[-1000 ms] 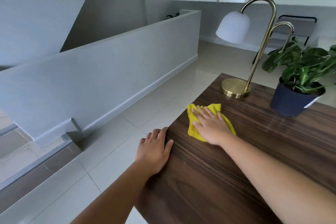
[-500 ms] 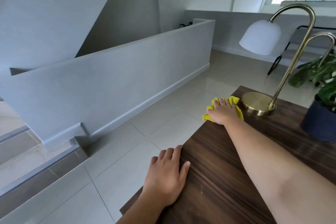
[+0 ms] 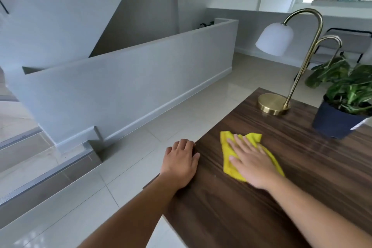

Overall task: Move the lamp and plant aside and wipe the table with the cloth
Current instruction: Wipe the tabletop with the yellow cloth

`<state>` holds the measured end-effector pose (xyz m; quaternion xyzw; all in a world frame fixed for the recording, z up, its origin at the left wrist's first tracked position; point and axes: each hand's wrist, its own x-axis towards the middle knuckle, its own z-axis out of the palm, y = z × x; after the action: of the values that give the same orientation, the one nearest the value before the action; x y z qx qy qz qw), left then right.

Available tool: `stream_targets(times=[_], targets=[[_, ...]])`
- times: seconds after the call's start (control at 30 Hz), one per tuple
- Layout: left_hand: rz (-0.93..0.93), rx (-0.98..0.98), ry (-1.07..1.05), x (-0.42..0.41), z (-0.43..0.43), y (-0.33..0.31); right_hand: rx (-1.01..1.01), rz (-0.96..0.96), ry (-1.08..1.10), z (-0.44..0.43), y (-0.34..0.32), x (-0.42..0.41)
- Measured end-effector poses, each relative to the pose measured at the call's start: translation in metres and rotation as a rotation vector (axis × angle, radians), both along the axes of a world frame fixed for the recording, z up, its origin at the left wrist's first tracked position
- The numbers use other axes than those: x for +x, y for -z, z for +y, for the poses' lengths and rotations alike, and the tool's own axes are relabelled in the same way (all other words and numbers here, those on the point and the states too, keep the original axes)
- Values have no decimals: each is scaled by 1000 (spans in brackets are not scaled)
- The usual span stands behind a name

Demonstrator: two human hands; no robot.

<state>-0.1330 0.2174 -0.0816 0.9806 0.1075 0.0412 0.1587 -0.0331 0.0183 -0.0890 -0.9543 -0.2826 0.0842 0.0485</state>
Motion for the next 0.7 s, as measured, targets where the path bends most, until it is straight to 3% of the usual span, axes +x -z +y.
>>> stream_targets(times=[0.2,0.4,0.53,0.63,0.7], targets=[[98,93,-54,-45,0,2,-52,9,227,-1,-3,71],[127,104,-204,-79,-10,9,-13,17,-164,90,-2,5],[126,126,-250,-92,-19,8,14,-9,-421,74,1,-68],[148,133,-238,-103,-21,7,10,-6,-471,31,3,-72],[146,128,-223,-111,-21,8,10,10,-374,5,2,-51]])
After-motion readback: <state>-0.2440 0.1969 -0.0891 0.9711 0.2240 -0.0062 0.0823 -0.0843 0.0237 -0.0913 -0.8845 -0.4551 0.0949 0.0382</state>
